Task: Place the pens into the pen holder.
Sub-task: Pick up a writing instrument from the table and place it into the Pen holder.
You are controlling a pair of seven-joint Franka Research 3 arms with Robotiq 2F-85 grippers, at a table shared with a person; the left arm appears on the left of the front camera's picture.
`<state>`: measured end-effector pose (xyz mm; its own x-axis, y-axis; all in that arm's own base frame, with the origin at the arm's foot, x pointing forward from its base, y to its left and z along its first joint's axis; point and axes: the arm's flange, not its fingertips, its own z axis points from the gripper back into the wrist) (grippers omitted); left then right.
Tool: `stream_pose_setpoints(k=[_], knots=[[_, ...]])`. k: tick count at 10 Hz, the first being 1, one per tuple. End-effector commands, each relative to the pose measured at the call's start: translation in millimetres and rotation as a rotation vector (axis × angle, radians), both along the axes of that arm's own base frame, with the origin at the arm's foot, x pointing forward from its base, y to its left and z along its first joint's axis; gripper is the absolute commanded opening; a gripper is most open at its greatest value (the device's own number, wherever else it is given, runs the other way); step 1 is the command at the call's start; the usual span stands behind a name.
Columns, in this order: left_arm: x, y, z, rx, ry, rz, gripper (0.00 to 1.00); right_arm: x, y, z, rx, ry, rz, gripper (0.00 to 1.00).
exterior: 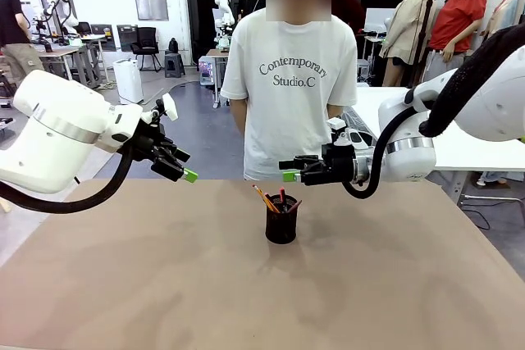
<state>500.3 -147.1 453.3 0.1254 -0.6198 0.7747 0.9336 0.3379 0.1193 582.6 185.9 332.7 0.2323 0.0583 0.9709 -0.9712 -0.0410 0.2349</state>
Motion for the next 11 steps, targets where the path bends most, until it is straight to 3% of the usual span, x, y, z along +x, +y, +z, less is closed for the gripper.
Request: stream_pose_setpoints(k=[1,8,9,11], knots=[[-1,1,1,0.002,0.001,0.009,1.0,0,0,2,-0.03,0.003,0.011,1.0],[-1,1,1,0.002,0.001,0.009,1.0,0,0,0,-0.001,0.0,0.001,1.0],[-1,1,1,0.002,0.001,0.009,1.0,2,-12,15,-0.072,0.018,0.051,1.0],[-1,1,1,0.002,0.001,0.009,1.0,6,-31,40,-0.234,-0.03,0.049,1.0]])
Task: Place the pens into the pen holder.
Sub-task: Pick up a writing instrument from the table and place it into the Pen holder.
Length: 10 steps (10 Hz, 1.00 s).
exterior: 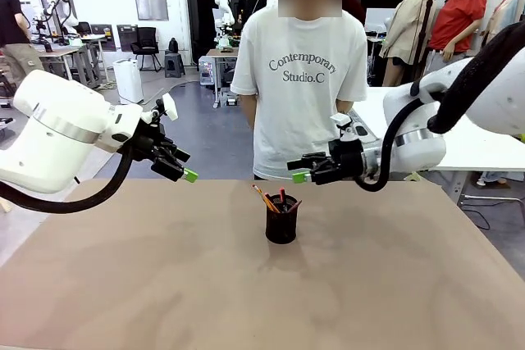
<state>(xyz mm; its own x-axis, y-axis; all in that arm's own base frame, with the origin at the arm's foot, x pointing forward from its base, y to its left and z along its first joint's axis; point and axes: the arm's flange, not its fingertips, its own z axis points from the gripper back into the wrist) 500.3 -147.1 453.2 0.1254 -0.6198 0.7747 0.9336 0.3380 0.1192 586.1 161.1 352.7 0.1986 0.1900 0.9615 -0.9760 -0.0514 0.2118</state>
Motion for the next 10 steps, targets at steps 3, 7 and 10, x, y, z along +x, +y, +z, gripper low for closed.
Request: stream_pose_setpoints(k=[3,7,10], knots=[[-1,1,1,0.002,0.001,0.009,1.0,2,-39,58,-0.29,0.01,0.028,1.0],[-1,1,1,0.002,0.001,0.009,1.0,-3,-87,105,-0.492,-0.026,-0.027,1.0],[-1,1,1,0.002,0.001,0.009,1.0,-22,-113,129,-0.565,-0.096,-0.115,1.0]])
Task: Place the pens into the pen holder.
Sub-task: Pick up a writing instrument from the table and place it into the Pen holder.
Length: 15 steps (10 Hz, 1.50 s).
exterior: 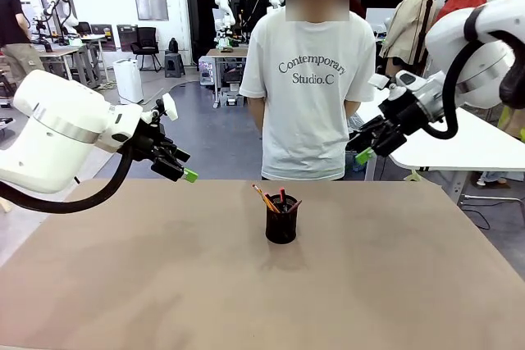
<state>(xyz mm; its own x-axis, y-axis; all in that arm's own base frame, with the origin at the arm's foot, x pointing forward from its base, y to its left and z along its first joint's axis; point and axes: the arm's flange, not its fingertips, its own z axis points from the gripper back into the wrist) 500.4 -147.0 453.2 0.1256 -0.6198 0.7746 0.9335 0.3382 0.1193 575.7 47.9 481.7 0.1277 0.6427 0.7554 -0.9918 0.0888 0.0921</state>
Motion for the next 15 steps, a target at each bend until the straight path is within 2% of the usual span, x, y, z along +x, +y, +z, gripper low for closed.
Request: stream_pose_setpoints(k=[1,6,15], knots=[[-1,1,1,0.002,0.001,0.009,1.0,-11,-12,9,-0.04,-0.016,-0.073,1.0],[-1,1,1,0.002,0.001,0.009,1.0,-11,-33,21,-0.051,-0.052,-0.093,1.0],[-1,1,1,0.002,0.001,0.009,1.0,-6,-30,18,-0.023,-0.051,-0.073,1.0]])
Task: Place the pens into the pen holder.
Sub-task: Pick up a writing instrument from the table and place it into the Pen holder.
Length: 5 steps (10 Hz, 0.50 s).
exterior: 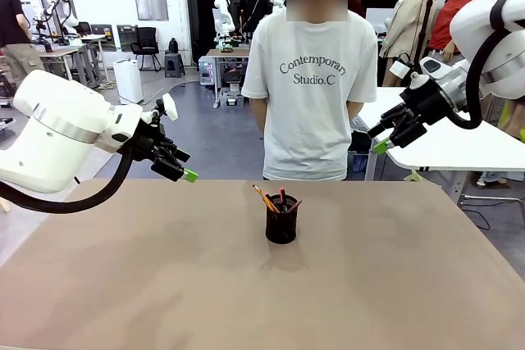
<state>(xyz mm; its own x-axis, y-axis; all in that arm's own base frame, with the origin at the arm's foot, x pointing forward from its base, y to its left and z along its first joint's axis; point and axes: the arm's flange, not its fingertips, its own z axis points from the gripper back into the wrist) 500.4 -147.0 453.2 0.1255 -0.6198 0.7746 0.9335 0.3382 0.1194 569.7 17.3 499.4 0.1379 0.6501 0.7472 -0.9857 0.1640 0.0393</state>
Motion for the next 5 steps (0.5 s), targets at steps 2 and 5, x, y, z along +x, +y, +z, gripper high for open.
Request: stream_pose_setpoints(k=[2,5], knots=[[-0.9,1.0,1.4,0.002,0.001,0.009,1.0,-0.2,0.5,0.8,0.0,-0.001,0.001,1.0],[-0.9,1.0,1.4,0.002,0.001,0.009,1.0,-0.2,0.5,0.8,0.0,-0.001,0.001,1.0]])
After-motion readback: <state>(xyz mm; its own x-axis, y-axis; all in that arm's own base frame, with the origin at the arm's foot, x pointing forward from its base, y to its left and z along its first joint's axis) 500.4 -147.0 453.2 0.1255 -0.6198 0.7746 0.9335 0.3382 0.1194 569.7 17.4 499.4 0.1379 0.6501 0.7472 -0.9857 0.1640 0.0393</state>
